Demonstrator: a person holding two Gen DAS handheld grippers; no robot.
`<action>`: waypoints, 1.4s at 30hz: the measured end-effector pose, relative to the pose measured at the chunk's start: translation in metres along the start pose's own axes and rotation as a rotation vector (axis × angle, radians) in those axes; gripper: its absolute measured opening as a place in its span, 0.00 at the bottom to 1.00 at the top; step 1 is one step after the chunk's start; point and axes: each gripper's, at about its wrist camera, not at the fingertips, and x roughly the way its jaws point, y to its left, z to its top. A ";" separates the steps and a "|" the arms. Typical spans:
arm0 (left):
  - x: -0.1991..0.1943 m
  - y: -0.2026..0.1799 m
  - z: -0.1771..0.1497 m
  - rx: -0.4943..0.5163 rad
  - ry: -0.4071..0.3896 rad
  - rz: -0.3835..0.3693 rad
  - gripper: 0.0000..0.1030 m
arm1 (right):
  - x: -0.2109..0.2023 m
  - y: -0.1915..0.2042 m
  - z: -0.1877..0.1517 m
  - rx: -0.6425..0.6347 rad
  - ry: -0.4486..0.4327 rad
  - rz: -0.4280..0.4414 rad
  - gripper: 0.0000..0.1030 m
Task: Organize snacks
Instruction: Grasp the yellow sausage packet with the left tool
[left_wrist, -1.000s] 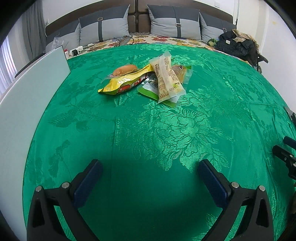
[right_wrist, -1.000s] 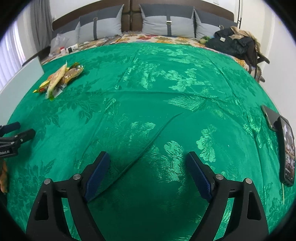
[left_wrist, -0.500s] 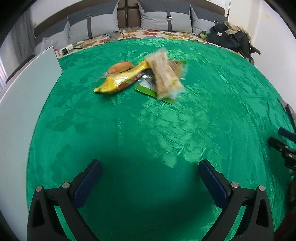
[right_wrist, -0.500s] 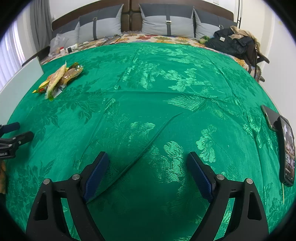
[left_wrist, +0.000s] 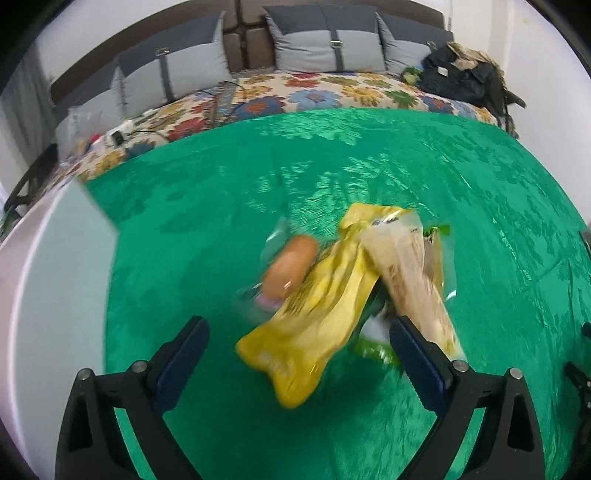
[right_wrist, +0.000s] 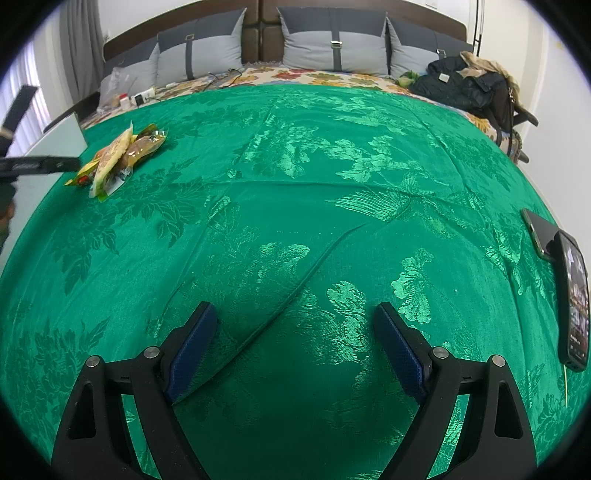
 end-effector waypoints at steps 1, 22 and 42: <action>0.010 -0.002 0.004 0.013 0.018 -0.002 0.87 | 0.000 0.000 0.000 0.000 0.000 0.000 0.87; 0.015 -0.002 -0.011 0.007 0.107 -0.081 0.49 | 0.000 -0.001 0.000 0.001 0.000 0.003 0.88; -0.062 -0.034 -0.111 -0.078 0.231 -0.145 0.65 | 0.000 -0.001 0.000 0.000 -0.001 0.003 0.88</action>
